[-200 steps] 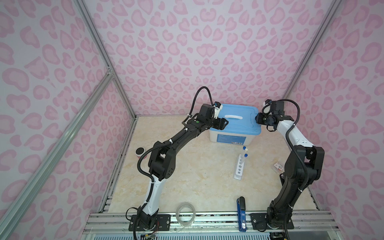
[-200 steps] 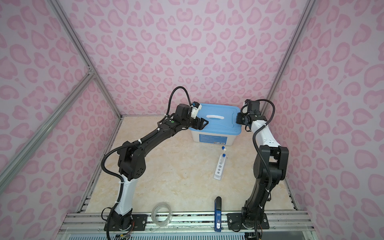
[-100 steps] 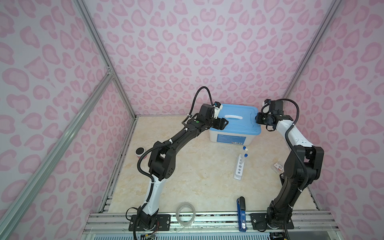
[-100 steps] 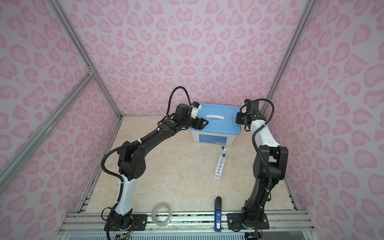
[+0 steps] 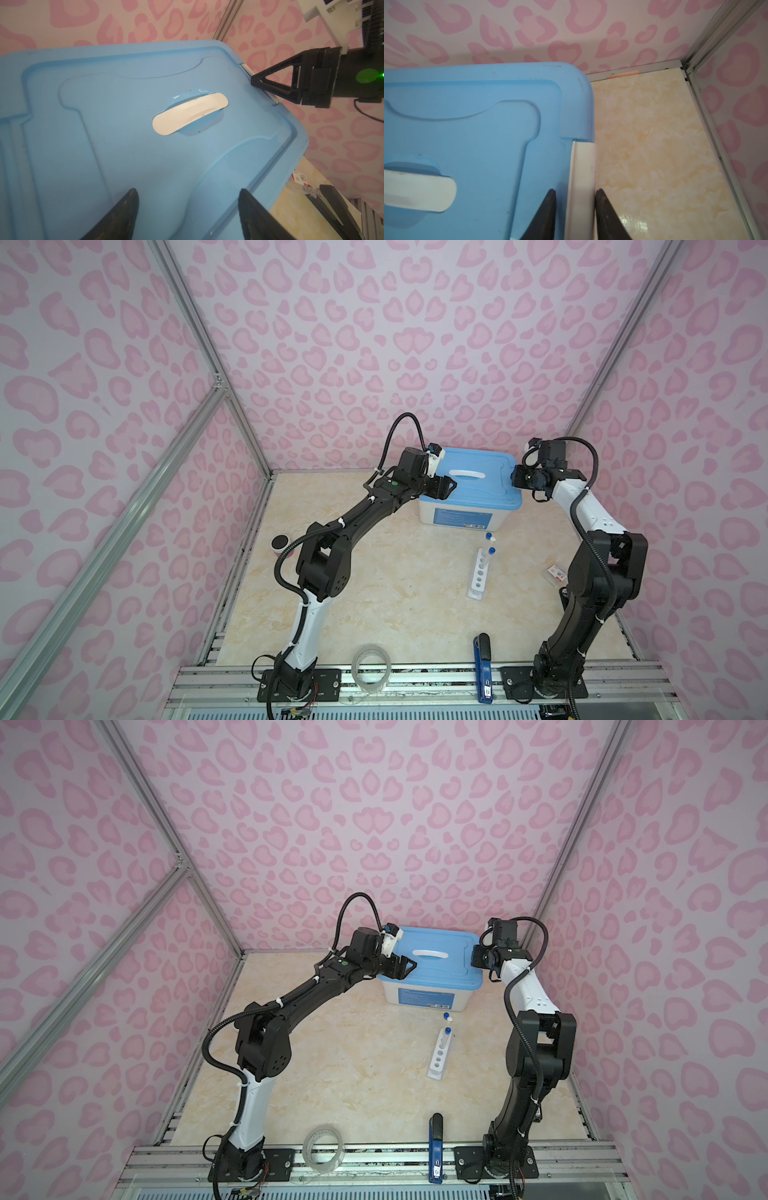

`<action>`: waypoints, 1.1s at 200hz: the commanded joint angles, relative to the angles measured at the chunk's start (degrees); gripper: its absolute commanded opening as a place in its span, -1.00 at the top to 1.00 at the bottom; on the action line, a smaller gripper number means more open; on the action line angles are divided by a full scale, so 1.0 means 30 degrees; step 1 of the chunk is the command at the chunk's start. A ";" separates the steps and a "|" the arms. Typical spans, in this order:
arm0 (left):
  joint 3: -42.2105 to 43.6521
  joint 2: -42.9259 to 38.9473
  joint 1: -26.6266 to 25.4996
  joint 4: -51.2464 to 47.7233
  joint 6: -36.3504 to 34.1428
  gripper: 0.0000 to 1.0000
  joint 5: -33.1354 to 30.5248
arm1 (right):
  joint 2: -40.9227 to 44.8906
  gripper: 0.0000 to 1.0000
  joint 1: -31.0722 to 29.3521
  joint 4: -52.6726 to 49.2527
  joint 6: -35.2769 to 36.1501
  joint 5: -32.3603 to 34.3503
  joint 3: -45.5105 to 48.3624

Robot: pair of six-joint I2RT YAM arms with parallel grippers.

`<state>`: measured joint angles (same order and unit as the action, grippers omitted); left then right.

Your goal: Organize the chemistry lab equipment

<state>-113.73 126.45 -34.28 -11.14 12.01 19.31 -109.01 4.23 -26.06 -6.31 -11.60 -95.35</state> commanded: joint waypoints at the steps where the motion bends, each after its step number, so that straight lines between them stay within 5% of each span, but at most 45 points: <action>1: -0.0014 -0.0193 0.0031 -0.0661 0.0098 -0.56 0.0083 | -0.0284 0.36 -0.0027 -0.2060 0.0314 0.0289 -0.0028; 220: 0.1186 -0.2542 0.0509 0.1785 0.0273 -0.64 0.1343 | 0.3901 0.21 -0.1057 0.2404 -0.0923 0.0308 0.3248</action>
<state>-111.79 125.69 -33.65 -8.71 12.38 22.61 -97.97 2.48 -21.06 -10.90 -11.35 -85.93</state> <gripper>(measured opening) 0.812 0.393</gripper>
